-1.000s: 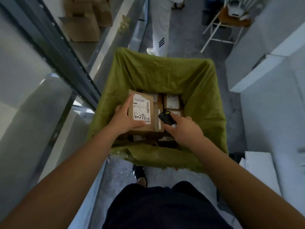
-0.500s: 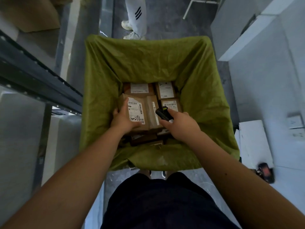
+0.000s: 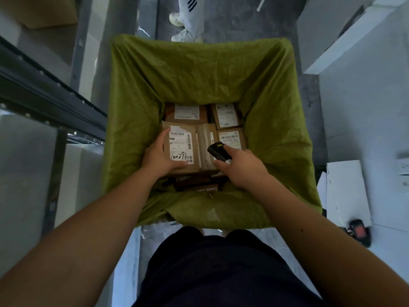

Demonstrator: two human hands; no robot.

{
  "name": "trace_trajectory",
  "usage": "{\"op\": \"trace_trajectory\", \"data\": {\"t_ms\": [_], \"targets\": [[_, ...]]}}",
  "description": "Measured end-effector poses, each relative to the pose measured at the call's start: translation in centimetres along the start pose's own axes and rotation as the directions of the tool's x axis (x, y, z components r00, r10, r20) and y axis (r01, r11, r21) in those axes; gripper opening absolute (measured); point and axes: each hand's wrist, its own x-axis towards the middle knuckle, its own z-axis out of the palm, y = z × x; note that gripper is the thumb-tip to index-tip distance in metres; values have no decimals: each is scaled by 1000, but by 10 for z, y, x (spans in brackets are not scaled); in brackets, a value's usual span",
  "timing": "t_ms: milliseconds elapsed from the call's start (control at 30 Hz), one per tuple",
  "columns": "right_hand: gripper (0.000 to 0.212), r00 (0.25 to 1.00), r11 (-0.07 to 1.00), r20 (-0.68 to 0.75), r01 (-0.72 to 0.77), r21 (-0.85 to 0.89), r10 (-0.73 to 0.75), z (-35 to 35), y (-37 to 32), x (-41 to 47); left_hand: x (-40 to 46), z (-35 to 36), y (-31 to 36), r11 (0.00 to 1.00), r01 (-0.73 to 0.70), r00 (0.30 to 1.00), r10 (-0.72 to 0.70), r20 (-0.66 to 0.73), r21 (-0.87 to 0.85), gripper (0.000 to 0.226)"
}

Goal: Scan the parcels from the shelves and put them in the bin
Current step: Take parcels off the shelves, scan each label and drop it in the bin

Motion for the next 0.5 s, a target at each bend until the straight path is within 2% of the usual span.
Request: {"op": "trace_trajectory", "data": {"t_ms": [300,367,500], "targets": [[73,1000,1000,5,6,-1,-6,-6,9,2,11,2,-3,995,103,979,-104,176,12,145],[72,1000,1000,-2,14,-1,-14,-8,10,1,19,3,2,990,116,973,-129,191,79,147],[72,1000,1000,4,10,-1,-10,-6,12,2,21,12,10,921,146,964,-214,157,361,159]]}}
